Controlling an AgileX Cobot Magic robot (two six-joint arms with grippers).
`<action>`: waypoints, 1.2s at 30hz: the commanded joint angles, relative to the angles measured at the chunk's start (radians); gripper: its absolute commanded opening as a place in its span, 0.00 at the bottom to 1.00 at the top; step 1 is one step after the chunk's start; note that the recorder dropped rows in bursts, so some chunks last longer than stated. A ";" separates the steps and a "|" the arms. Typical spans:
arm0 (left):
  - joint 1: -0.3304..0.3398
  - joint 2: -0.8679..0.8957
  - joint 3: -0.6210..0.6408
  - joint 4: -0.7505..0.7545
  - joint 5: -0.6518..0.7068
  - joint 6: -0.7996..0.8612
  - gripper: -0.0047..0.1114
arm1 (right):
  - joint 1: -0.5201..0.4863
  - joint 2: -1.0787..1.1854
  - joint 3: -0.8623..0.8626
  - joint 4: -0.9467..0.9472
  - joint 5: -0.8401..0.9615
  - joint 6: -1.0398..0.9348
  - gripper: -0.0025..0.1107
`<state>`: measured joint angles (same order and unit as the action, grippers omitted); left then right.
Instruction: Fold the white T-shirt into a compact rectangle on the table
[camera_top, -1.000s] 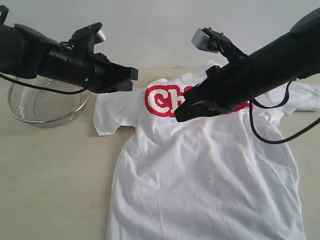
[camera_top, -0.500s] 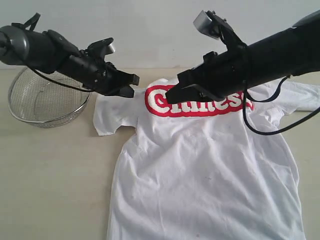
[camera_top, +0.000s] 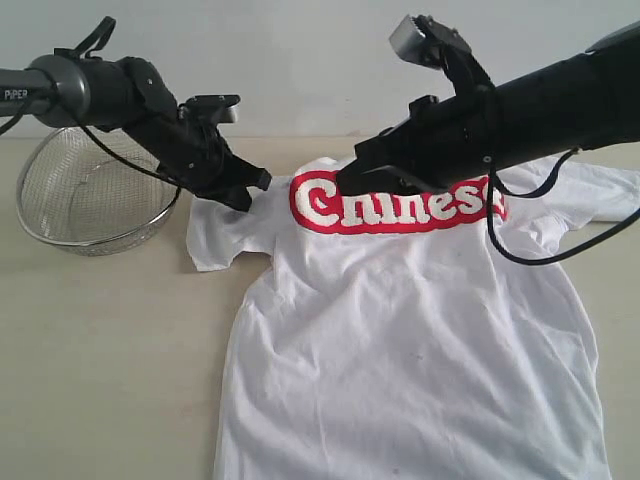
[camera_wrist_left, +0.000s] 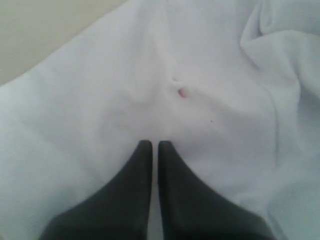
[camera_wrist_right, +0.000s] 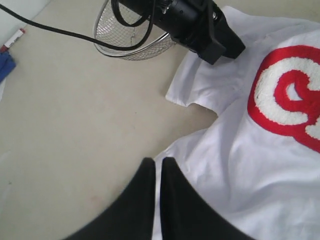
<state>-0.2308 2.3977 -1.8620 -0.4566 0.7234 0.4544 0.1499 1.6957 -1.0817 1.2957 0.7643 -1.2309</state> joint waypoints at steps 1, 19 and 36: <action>0.000 0.021 -0.011 0.024 0.010 -0.019 0.08 | -0.001 -0.010 0.003 0.006 -0.015 -0.019 0.02; 0.004 0.051 -0.070 0.230 0.045 -0.141 0.08 | -0.001 -0.010 0.003 0.002 -0.039 -0.039 0.02; 0.049 0.051 -0.107 0.233 0.047 -0.193 0.08 | -0.001 -0.010 0.003 0.002 -0.092 -0.038 0.02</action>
<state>-0.1876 2.4415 -1.9469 -0.2093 0.7560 0.2745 0.1499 1.6957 -1.0817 1.2957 0.6782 -1.2590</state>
